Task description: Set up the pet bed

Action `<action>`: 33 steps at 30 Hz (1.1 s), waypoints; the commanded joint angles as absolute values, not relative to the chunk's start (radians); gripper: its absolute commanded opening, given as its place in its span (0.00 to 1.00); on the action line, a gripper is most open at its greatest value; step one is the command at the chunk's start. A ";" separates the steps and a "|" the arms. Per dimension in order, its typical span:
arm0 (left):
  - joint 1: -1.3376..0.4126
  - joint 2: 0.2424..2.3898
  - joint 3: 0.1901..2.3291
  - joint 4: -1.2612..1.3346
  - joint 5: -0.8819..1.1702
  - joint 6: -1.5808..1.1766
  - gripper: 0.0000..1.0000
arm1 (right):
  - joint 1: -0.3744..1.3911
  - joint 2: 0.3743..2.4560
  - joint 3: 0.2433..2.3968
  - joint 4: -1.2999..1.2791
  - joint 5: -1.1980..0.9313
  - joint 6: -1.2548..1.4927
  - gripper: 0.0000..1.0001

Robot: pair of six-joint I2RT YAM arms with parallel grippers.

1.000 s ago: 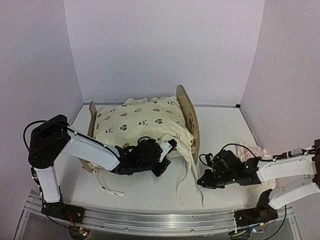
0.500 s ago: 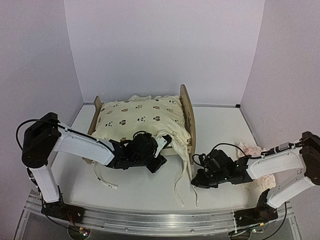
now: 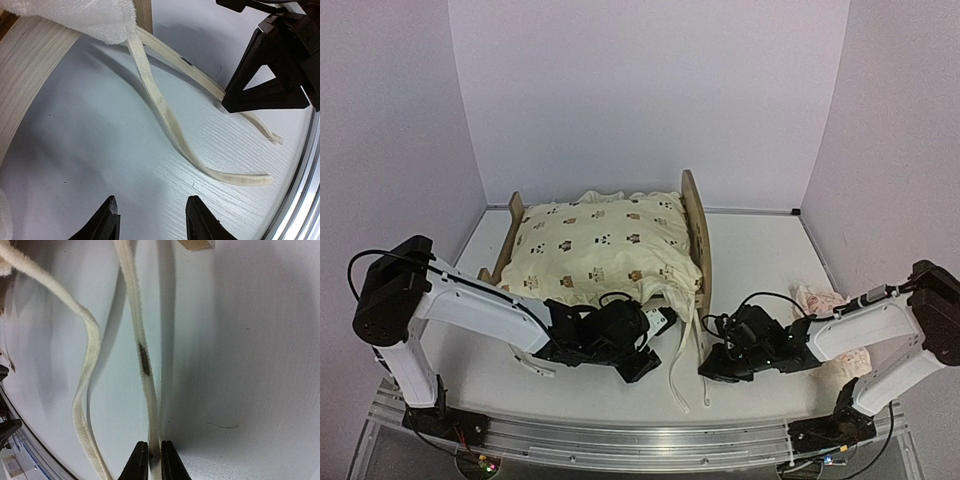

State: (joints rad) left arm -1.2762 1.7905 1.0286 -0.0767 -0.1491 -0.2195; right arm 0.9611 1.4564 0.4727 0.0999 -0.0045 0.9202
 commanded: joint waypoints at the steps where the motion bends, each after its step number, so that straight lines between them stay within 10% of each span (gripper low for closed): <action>1: -1.288 1.822 1.080 -0.049 -0.124 -0.253 0.44 | 0.969 1.479 0.439 0.044 -0.016 0.927 0.09; 14: -1.290 1.907 1.050 0.067 -0.050 -0.281 0.25 | 0.981 1.453 0.497 0.071 -0.130 0.937 0.00; 33: -1.289 1.698 0.879 0.067 -0.178 -0.341 0.35 | 1.043 1.694 0.726 0.201 -0.208 1.022 0.00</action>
